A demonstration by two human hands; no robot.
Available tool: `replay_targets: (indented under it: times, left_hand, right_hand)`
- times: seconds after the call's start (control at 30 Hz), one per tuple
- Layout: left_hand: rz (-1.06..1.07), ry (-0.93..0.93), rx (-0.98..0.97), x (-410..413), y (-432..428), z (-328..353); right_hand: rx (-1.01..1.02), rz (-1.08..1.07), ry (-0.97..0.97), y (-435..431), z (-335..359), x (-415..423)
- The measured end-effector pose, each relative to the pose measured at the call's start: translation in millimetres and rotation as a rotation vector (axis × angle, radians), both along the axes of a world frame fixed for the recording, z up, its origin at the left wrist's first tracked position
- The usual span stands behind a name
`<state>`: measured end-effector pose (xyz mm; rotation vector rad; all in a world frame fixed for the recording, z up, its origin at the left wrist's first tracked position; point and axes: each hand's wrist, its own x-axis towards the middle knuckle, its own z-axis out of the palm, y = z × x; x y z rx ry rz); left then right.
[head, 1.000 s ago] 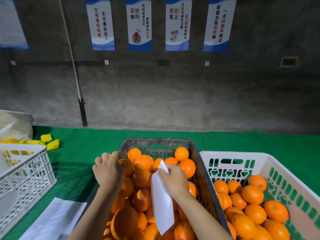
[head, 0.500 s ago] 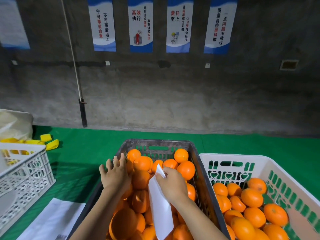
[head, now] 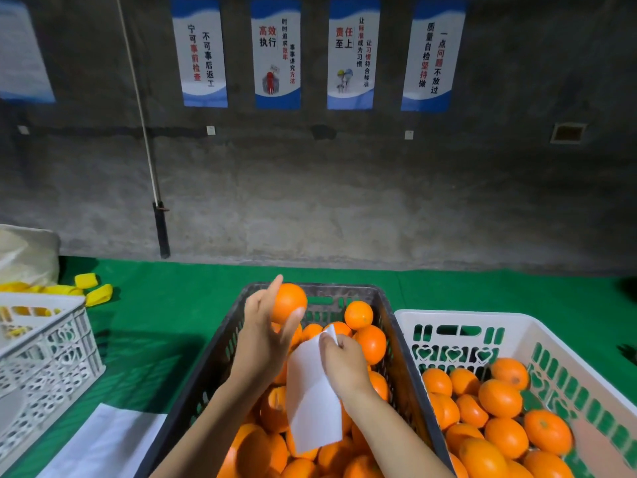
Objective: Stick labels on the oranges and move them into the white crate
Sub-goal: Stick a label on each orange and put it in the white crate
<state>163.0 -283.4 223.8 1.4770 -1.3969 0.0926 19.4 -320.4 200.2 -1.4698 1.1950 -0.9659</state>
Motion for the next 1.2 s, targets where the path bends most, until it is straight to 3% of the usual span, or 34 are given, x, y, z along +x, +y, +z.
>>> replay_targets:
  times: [0.13,0.3,0.4,0.6,1.1,1.2]
  left_hand:
    - [-0.162,-0.091,0.020,-16,6,-1]
    - [-0.085,-0.058,0.022,-27,6,-4]
    - [-0.087,-0.156,-0.004,-30,8,-4]
    - [-0.088,-0.323,-0.044,-32,6,-7]
    - [-0.087,-0.329,-0.023,-32,1,-17]
    - [-0.018,-0.329,0.079,-31,3,-20]
  right_hand:
    - [0.212,-0.007,-0.155,-1,6,-2]
    - [0.439,-0.086,-0.431,-2,20,-3]
    - [0.446,0.055,-0.637,-4,22,-6]
    - [0.301,0.215,-0.565,0,18,-1]
    - [0.194,0.083,-0.359,7,20,5]
    - [0.229,0.077,-0.385,7,21,4]
